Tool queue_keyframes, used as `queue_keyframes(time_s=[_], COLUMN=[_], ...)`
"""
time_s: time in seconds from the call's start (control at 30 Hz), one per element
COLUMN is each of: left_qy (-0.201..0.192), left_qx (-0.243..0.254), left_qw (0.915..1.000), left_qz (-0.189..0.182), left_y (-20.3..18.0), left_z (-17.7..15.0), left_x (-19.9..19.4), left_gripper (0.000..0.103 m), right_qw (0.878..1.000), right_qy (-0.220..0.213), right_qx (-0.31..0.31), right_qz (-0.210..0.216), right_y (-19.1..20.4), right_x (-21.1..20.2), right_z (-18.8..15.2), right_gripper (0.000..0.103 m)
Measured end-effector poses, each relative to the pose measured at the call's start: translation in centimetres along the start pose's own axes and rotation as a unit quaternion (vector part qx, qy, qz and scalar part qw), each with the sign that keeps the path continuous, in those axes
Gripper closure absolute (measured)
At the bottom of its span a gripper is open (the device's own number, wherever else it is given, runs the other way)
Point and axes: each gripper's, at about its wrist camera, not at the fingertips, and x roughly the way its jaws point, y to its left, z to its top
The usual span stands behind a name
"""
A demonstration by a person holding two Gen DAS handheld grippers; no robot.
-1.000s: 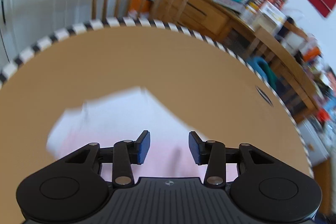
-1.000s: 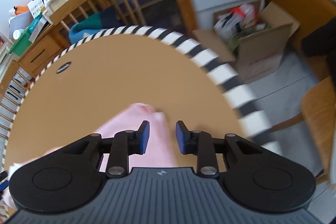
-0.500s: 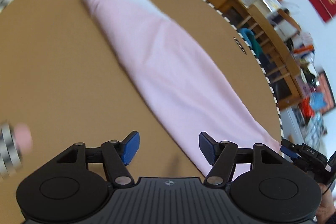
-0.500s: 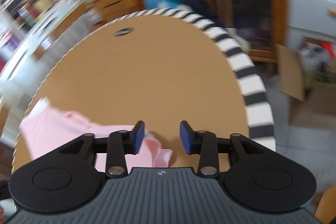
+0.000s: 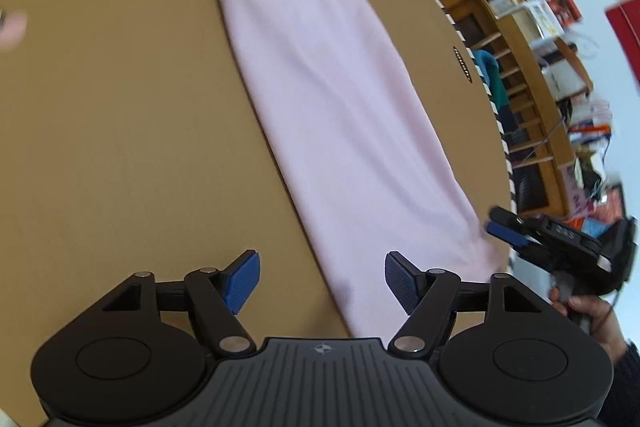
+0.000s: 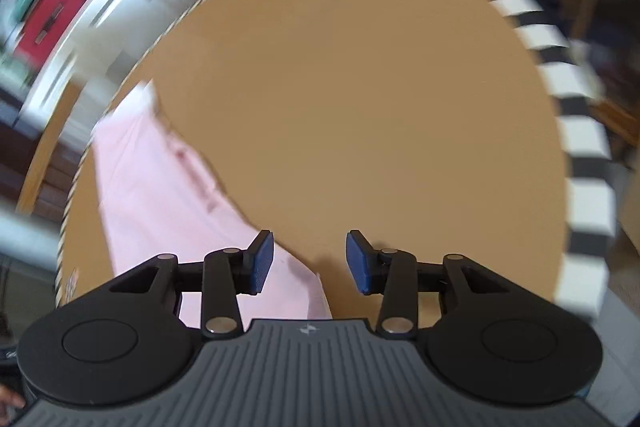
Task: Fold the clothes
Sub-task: 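Grasp the folded shirt's hem edge with both grippers to straighten it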
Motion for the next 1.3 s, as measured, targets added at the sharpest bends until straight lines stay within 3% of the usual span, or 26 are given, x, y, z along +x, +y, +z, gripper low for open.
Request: queue_keyframes(time_s=[0.1, 0.17, 0.33, 0.47, 0.63, 0.77, 0.8, 0.87, 0.93, 1.03, 1.3], left_qy=[-0.019, -0.040, -0.076, -0.112, -0.138, -0.142, -0.143, -0.133, -0.116, -0.121, -0.132], left_qx=[-0.030, -0.048, -0.156, -0.145, -0.163, -0.200, -0.207, -0.227, -0.257, -0.289, -0.295], left_qw=[0.9993, 0.9980, 0.9847, 0.9820, 0.9753, 0.9692, 0.9678, 0.9647, 0.9594, 0.9490, 0.9457], left_qz=[0.007, 0.015, 0.013, 0.044, 0.054, 0.022, 0.018, 0.005, -0.009, -0.033, -0.039], left_y=[-1.2, -2.2, -4.1, -6.7, -8.2, -7.7, -7.5, -6.8, -5.7, -4.3, -4.5], left_z=[-2.8, -4.8, -9.9, -13.3, -14.4, -14.7, -14.8, -15.0, -15.2, -15.7, -16.7], left_x=[0.5, 0.6, 1.3, 1.8, 2.3, 2.6, 2.7, 3.1, 3.9, 4.5, 2.9], left_gripper=[0.026, 0.024, 0.024, 0.029, 0.028, 0.031, 0.034, 0.053, 0.088, 0.092, 0.093], right_qw=[0.994, 0.987, 0.962, 0.939, 0.927, 0.929, 0.928, 0.928, 0.929, 0.930, 0.930], right_qy=[0.082, 0.114, 0.200, 0.243, 0.278, 0.297, 0.297, 0.295, 0.289, 0.280, 0.277], right_qx=[-0.022, -0.055, -0.124, -0.197, -0.193, -0.147, -0.146, -0.150, -0.165, -0.195, -0.194], right_qz=[0.065, 0.102, 0.141, 0.143, 0.160, 0.168, 0.170, 0.170, 0.159, 0.137, 0.144], right_y=[-1.3, -1.5, -0.2, 1.6, 1.3, 0.7, 0.6, 0.8, 1.1, 1.5, 1.2], right_x=[1.9, 2.6, 3.2, 2.8, 2.7, 3.3, 3.3, 3.2, 3.0, 2.7, 2.0], right_z=[2.3, 3.2, 3.5, 2.5, 2.6, 3.1, 3.1, 2.9, 2.7, 2.4, 1.6], right_gripper=[0.062, 0.060, 0.053, 0.057, 0.057, 0.057, 0.057, 0.058, 0.065, 0.093, 0.095])
